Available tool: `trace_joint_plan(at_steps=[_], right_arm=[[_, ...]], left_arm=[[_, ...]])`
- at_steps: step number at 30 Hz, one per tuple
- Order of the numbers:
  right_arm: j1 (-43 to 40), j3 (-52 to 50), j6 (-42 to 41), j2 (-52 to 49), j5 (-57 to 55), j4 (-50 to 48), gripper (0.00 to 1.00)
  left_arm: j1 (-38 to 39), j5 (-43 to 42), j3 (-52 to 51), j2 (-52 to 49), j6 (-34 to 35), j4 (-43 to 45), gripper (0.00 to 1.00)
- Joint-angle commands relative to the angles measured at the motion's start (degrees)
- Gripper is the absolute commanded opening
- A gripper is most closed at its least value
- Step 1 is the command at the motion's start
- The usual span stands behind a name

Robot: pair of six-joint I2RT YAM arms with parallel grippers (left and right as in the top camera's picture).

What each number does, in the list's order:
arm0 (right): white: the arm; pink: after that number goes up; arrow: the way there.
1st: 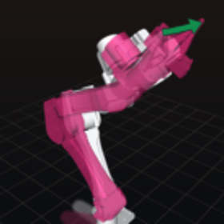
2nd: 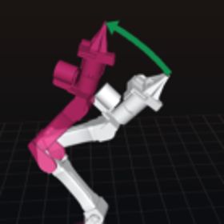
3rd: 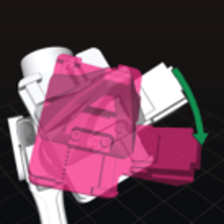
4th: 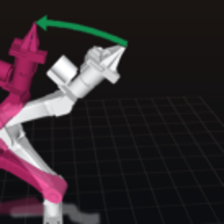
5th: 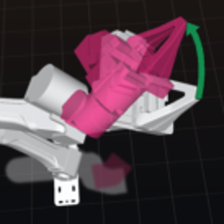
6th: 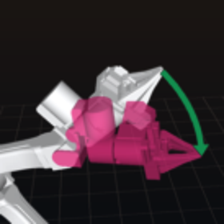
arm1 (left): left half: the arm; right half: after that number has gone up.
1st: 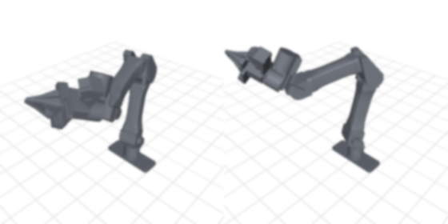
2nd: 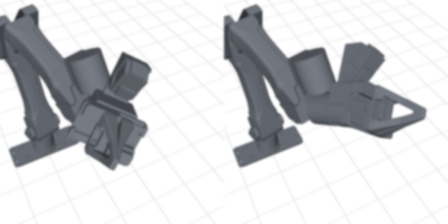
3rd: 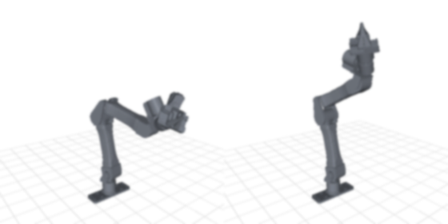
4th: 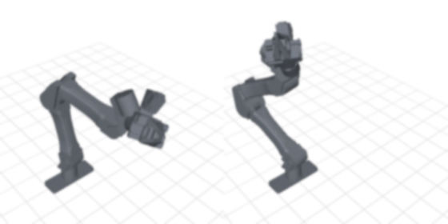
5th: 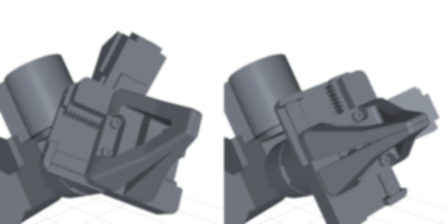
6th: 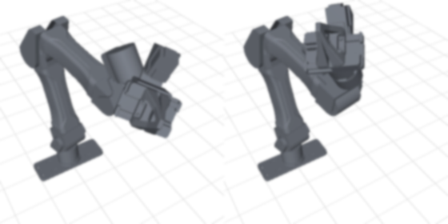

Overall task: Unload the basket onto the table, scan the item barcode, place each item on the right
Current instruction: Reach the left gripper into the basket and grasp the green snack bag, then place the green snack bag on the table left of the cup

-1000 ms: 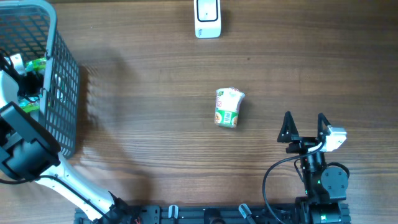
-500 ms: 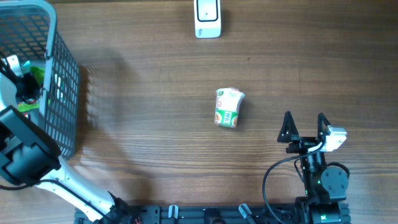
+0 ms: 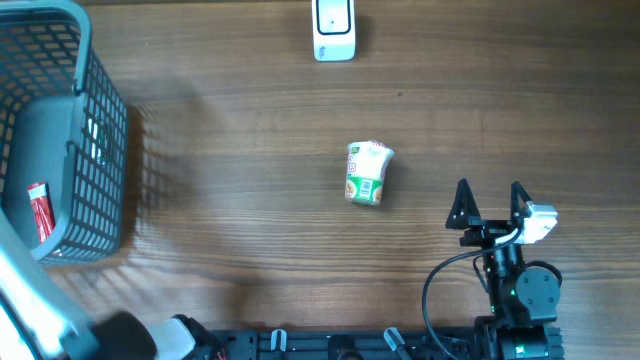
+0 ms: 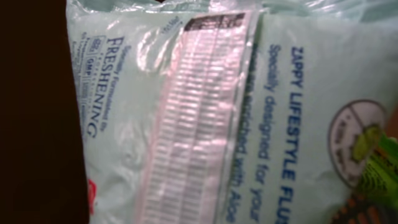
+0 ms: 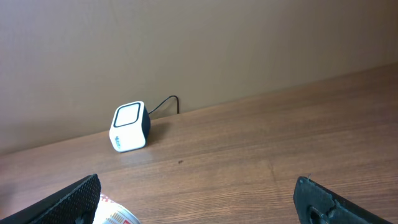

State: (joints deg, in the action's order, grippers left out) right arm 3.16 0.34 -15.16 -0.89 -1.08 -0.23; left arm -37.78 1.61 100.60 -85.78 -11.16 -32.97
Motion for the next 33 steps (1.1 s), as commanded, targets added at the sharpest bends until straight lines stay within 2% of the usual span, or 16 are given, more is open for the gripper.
trace_joint_plan(at_steps=[1,7,11,14,19,23,26,33], right_arm=[[-0.2,0.0,-0.3,0.6,0.1,-0.3,1.00],[-0.2,0.0,-0.2,0.6,0.1,-0.3,1.00],[-0.2,0.0,-0.3,0.6,0.1,-0.3,1.00],[-0.2,0.0,-0.2,0.6,0.1,-0.3,1.00],[-0.2,0.0,-0.2,0.6,0.1,-0.3,1.00],[-0.2,0.0,-0.2,0.6,0.1,-0.3,1.00],[-0.2,0.0,-0.2,0.6,0.1,-0.3,1.00],[-0.2,0.0,-0.3,0.6,0.1,-0.3,1.00]], left_arm=[[0.8,-0.7,0.5,5.6,9.7,-0.4,0.09],[10.3,-1.7,0.5,14.5,14.5,-4.4,0.09],[21.8,-1.7,0.5,18.3,18.5,-12.1,0.10],[32.4,-0.8,0.4,18.3,22.1,-20.6,0.10],[45.9,3.3,-4.7,13.5,26.1,-27.6,0.09],[54.8,4.0,-13.9,5.8,28.4,-26.3,0.09],[59.5,4.8,-20.5,-2.3,31.1,-22.0,0.08],[64.5,4.9,-24.8,-16.4,35.7,-14.4,0.05]])
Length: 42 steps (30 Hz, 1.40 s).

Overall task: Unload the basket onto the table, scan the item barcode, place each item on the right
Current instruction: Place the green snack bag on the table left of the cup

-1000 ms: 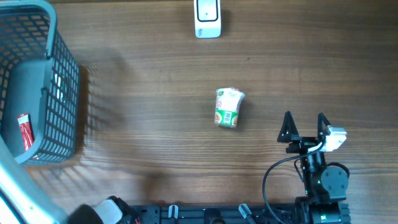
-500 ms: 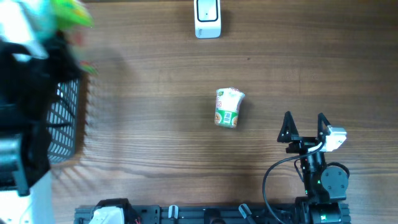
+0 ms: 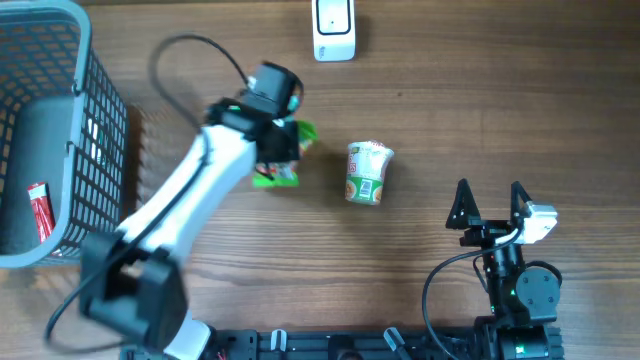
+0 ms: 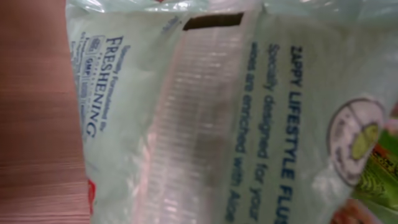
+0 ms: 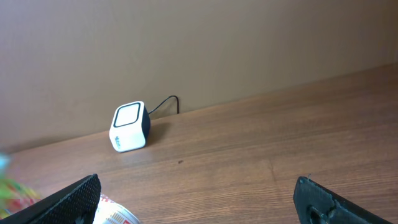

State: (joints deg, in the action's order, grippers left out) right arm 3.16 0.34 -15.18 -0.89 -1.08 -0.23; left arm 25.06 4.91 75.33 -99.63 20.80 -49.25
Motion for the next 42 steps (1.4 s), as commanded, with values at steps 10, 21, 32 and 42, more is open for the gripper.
trace_joint_plan(at_steps=[10,21,32,42], right_arm=[[-0.2,0.0,-0.2,0.6,0.1,-0.3,1.00],[-0.2,0.0,-0.2,0.6,0.1,-0.3,1.00],[-0.2,0.0,-0.2,0.6,0.1,-0.3,1.00],[-0.2,0.0,-0.2,0.6,0.1,-0.3,1.00]], left_arm=[[3.9,-0.8,1.3,-4.1,3.4,3.2,1.00],[2.4,-0.7,3.4,4.2,0.4,3.5,1.00],[0.6,-11.0,2.2,1.5,0.7,5.1,0.04],[6.7,-11.1,0.6,-11.3,0.7,7.1,0.15]])
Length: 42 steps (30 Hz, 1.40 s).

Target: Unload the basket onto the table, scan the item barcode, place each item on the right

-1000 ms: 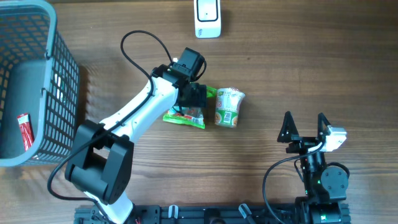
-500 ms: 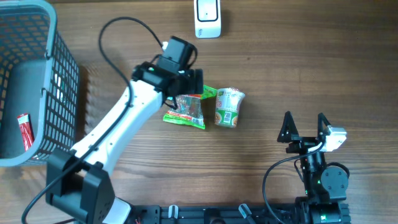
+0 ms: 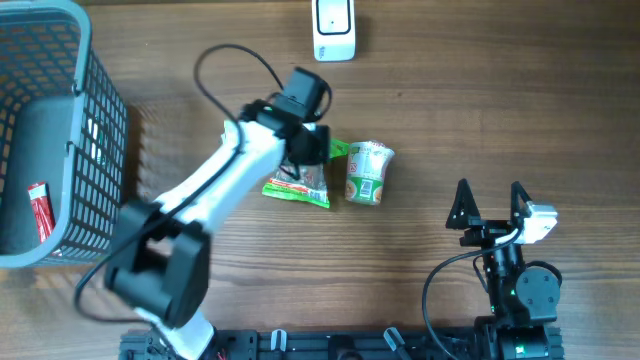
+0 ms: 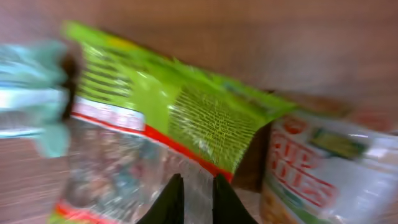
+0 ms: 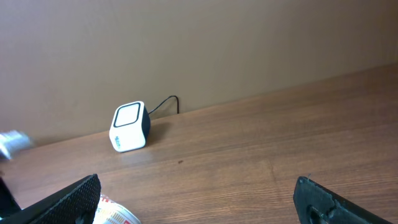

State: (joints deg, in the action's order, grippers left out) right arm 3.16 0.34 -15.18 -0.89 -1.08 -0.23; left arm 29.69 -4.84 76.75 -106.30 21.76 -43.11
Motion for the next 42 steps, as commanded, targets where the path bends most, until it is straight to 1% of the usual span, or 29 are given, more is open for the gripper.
trace_joint_plan(at_steps=[1,4,6,10,13,15,16,17,19,20,23,29,32,35,38,40,42], right_arm=[[-0.2,0.0,-0.2,0.6,0.1,-0.3,1.00],[-0.2,0.0,-0.2,0.6,0.1,-0.3,1.00],[-0.2,0.0,-0.3,0.6,0.1,-0.3,1.00],[-0.2,0.0,-0.2,0.6,0.1,-0.3,1.00],[-0.2,0.0,-0.2,0.6,0.1,-0.3,1.00],[-0.2,0.0,-0.2,0.6,0.1,-0.3,1.00],[-0.2,0.0,-0.2,0.6,0.1,-0.3,0.99],[-0.2,0.0,-0.2,0.6,0.1,-0.3,1.00],[-0.2,0.0,-0.2,0.6,0.1,-0.3,1.00],[-0.2,0.0,-0.2,0.6,0.1,-0.3,1.00],[-0.2,0.0,-0.2,0.6,0.1,-0.3,1.00],[-0.2,0.0,-0.2,0.6,0.1,-0.3,1.00],[-0.2,0.0,-0.2,0.6,0.1,-0.3,1.00],[-0.2,0.0,-0.2,0.6,0.1,-0.2,1.00],[-0.2,0.0,-0.2,0.6,0.1,-0.3,1.00],[-0.2,0.0,-0.2,0.6,0.1,-0.3,1.00],[-0.2,0.0,-0.2,0.6,0.1,-0.3,1.00]], left_arm=[[2.7,-1.3,-0.8,-6.1,-0.3,1.4,0.15],[3.6,-0.7,-0.8,-9.4,-0.3,1.9,0.17],[3.1,-0.7,-0.7,-9.6,-0.3,1.9,0.18],[-1.1,-0.7,2.5,-4.5,-0.3,0.6,0.25],[-4.9,-0.7,4.5,0.5,-0.3,0.6,0.32],[-7.8,-0.7,4.7,3.8,-0.3,1.6,0.33],[-9.4,-0.7,4.7,5.1,-0.3,1.6,0.30],[-10.8,-0.7,4.7,5.9,-0.3,1.5,0.17],[-13.4,-0.7,4.7,6.2,-0.3,0.5,0.05],[-14.3,-0.7,4.6,6.1,-0.3,0.0,0.04],[-15.4,-0.7,2.9,4.5,-0.3,0.3,0.04],[-15.3,-0.4,-2.3,-0.5,-0.3,0.6,0.04],[-15.3,3.9,-5.2,-3.0,-0.3,2.5,0.04],[-15.3,7.3,-8.7,-5.1,-0.4,7.6,0.04],[-15.3,4.5,-9.2,-5.0,-0.4,7.9,0.04],[-15.3,0.8,-8.9,-3.0,-0.5,7.1,0.04],[-15.3,0.3,-8.5,0.0,-0.5,6.5,0.04]])
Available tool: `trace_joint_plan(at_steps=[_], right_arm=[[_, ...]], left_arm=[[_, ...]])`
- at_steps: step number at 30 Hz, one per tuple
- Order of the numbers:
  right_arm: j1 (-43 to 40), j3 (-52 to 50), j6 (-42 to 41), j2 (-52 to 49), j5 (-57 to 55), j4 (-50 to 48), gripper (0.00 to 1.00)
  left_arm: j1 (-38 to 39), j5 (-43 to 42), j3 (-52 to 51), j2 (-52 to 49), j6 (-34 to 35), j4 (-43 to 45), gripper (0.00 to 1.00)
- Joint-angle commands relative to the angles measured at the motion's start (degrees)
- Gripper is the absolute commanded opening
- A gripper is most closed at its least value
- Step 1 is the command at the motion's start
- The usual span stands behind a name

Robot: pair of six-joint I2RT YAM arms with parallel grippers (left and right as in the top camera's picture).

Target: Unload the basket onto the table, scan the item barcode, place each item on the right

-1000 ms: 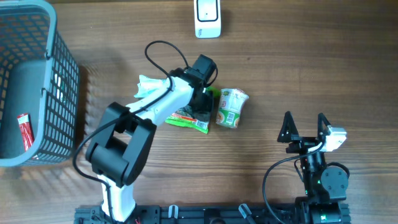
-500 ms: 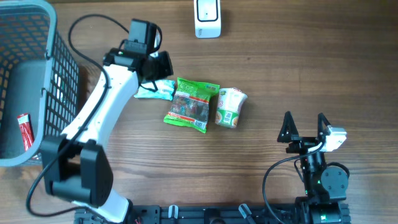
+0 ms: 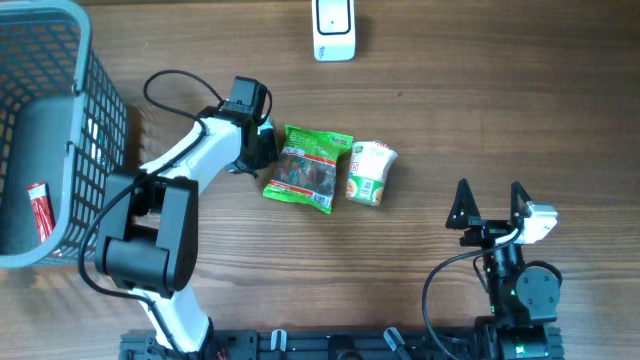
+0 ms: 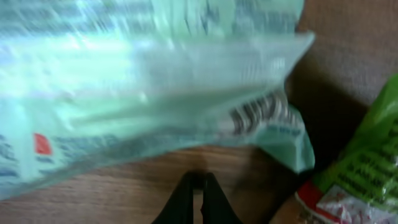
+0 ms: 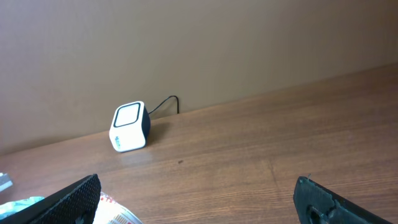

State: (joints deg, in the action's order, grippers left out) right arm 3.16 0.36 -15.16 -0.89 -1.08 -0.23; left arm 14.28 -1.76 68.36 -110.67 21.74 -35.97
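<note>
A green snack packet (image 3: pixel 308 168) lies flat mid-table, its right end against a noodle cup (image 3: pixel 370 172) that lies on its side. My left gripper (image 3: pixel 262 152) sits at the packet's left edge, fingers (image 4: pixel 189 198) shut with nothing seen between them. A pale see-through packet (image 4: pixel 143 81) fills the top of the left wrist view; the green packet (image 4: pixel 367 155) shows at the right. The white scanner (image 3: pixel 333 30) stands at the far edge, also in the right wrist view (image 5: pixel 129 126). My right gripper (image 3: pixel 490 203) rests open near the front right, apart from everything.
A grey wire basket (image 3: pixel 95 130) stands at the far left with a red item (image 3: pixel 38 210) inside. The left arm's cable (image 3: pixel 170 85) loops over the table between basket and packet. The cup's rim (image 5: pixel 115 214) shows low in the right wrist view.
My left gripper was over the green packet next to the cup, fingers slightly apart. Now it is left of the packet with fingers shut, and the packet lies flat on the table.
At first my left arm reached into the basket and only the cup lay on the table. Then the arm was over the table with the green packet at its gripper. Later the packet was beside the cup, where it now lies, the gripper off to its left.
</note>
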Motion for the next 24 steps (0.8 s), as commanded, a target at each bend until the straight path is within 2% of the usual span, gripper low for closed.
trace_joint_plan(at_steps=[1,5,10,21,24], right_arm=[[-0.2,-0.1,-0.2,0.6,0.1,-0.3,1.00],[-0.2,-0.1,-0.2,0.6,0.1,-0.2,1.00],[-0.2,-0.1,-0.2,0.6,0.1,-0.3,1.00],[-0.2,-0.1,-0.2,0.6,0.1,-0.3,1.00],[-0.2,-0.1,-0.3,0.6,0.1,-0.2,1.00]], left_arm=[[0.1,-2.7,0.0,5.7,-0.5,-0.6,0.04],[0.1,1.1,0.0,11.9,-0.5,1.6,0.04],[0.1,10.6,0.0,11.2,-0.5,5.4,0.04],[0.1,11.3,-0.1,-2.3,-0.5,7.1,0.04],[0.2,11.2,-0.1,-2.1,-0.8,6.1,0.04]])
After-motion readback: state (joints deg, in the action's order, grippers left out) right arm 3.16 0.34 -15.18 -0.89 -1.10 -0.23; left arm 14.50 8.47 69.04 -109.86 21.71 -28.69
